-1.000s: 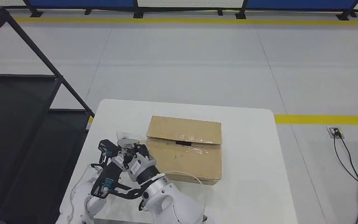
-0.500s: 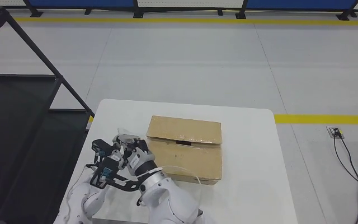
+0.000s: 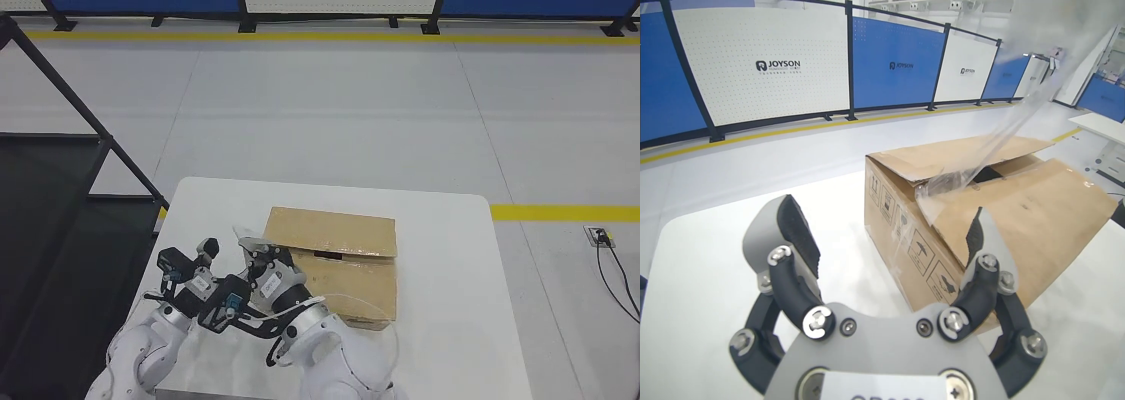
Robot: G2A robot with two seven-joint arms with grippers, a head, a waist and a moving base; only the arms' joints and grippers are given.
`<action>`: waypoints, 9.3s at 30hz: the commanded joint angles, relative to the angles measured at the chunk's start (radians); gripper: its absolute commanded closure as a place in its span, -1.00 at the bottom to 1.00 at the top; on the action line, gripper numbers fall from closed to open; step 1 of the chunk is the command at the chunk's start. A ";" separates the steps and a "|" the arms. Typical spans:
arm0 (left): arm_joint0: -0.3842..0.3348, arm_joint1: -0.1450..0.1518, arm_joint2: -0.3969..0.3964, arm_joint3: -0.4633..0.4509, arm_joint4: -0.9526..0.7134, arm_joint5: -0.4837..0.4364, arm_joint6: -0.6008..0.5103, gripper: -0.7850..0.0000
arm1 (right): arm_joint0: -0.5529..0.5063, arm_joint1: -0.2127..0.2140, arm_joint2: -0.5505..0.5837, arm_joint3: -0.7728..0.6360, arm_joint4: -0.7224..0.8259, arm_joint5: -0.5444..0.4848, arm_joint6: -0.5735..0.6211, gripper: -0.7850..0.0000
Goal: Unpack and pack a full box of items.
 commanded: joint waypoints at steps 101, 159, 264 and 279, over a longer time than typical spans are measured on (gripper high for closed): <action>-0.265 -0.015 0.103 0.233 -0.102 0.004 -0.120 -1.00 | 0.099 0.105 0.297 0.102 0.263 -0.325 -0.240 1.00; -0.308 -0.034 0.239 0.218 -0.024 0.033 -0.168 -1.00 | -0.040 0.189 0.377 0.124 0.338 -0.193 -0.311 -0.32; -0.294 -0.036 0.249 0.192 -0.023 -0.001 -0.166 -1.00 | -0.103 0.071 0.223 0.017 -0.173 0.417 0.692 -1.00; -0.279 -0.036 0.241 0.158 -0.024 0.020 -0.150 -1.00 | -0.294 0.090 0.398 -0.160 0.292 0.312 0.211 -1.00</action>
